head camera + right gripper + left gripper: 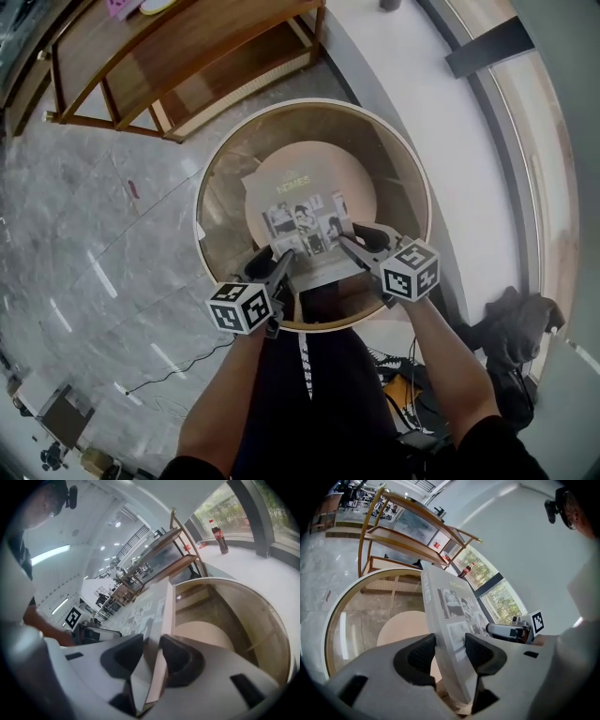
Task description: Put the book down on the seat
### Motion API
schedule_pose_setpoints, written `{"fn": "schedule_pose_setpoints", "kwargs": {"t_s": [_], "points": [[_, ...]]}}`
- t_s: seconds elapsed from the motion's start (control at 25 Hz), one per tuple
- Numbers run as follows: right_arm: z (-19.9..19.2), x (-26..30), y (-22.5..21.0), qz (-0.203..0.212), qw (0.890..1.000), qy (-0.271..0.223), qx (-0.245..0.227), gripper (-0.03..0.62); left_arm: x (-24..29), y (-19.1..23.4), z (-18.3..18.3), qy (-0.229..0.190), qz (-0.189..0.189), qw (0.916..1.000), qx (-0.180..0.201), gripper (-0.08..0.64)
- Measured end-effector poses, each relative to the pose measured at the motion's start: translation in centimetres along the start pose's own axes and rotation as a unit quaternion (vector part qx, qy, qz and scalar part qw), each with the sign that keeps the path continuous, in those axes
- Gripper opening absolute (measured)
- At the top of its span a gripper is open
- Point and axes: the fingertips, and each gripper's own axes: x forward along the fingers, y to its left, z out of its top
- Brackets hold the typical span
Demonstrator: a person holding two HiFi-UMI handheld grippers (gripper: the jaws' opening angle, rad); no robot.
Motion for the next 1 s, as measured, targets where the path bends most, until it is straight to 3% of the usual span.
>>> {"fn": "schedule_pose_setpoints", "kwargs": {"t_s": [0.16,0.52,0.72,0.88,1.0], "points": [[2.8,-2.9,2.5,-0.004,1.0,-0.025,-0.01,0.143,-2.4,-3.0,2.5,-0.015,-0.016,0.9994,0.025,0.212],[13.5,-12.5,10.6,-0.006,0.992,-0.116,-0.055,0.141,-10.9,-13.4,11.9,-0.085,-0.048,0.9906,0.095,0.212],[20.5,-17.0,14.3,-0.005,0.978,-0.185,-0.095,0.138,-14.7,-18.6,18.4,-0.132,-0.063,0.9783,0.147,0.212],[23.4,-21.3,18.3,-0.006,0.965,-0.234,-0.12,0.137,-18.9,-22.9,20.6,-0.152,-0.077,0.9707,0.169,0.212],[26.0,-23.9,21.3,-0.008,0.952,-0.269,-0.144,0.137,-22.1,-25.8,23.0,-0.177,-0.082,0.96,0.201,0.213]]}}
